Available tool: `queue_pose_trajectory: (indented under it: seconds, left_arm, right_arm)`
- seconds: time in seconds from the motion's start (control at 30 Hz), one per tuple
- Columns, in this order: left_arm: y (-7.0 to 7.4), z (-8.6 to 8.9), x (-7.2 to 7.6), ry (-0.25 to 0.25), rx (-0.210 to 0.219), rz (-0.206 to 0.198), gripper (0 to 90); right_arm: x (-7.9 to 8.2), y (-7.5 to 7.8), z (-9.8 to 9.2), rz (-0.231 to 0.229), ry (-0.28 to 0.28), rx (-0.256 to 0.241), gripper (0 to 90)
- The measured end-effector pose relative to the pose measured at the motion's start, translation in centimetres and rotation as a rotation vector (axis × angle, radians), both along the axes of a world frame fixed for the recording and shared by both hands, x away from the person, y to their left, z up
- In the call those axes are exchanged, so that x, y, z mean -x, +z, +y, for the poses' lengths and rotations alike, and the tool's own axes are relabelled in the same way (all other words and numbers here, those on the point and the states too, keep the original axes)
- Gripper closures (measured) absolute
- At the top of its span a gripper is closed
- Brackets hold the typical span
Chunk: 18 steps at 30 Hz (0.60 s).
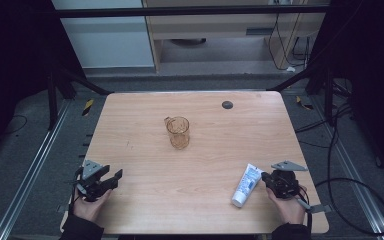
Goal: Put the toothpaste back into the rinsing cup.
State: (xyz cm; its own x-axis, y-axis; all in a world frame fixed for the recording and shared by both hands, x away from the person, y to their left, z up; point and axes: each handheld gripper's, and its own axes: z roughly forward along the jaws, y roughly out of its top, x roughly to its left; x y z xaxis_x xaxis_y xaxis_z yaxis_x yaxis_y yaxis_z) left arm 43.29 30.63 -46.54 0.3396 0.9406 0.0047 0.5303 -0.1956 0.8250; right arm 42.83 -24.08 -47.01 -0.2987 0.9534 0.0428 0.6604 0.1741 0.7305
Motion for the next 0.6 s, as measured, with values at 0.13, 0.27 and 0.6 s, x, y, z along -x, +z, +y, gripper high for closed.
queue_pose_trajectory:
  seconds: [0.13, 0.27, 0.6]
  left_arm:
    - [0.0, 0.1, 0.0, 0.005, -0.013, -0.01, 44.4]
    - [-0.2, 0.2, -0.1, 0.018, -0.023, -0.023, 43.6]
    - [-0.2, 0.2, -0.2, 0.016, -0.027, 0.006, 42.8]
  right_arm:
    - [-0.3, -0.2, 0.1, 0.016, -0.006, -0.001, 89.9]
    - [-0.7, -0.6, -0.2, 0.037, -0.028, 0.008, 90.0]
    - [-1.5, -1.3, 0.0, 0.058, -0.026, 0.026, 90.0]
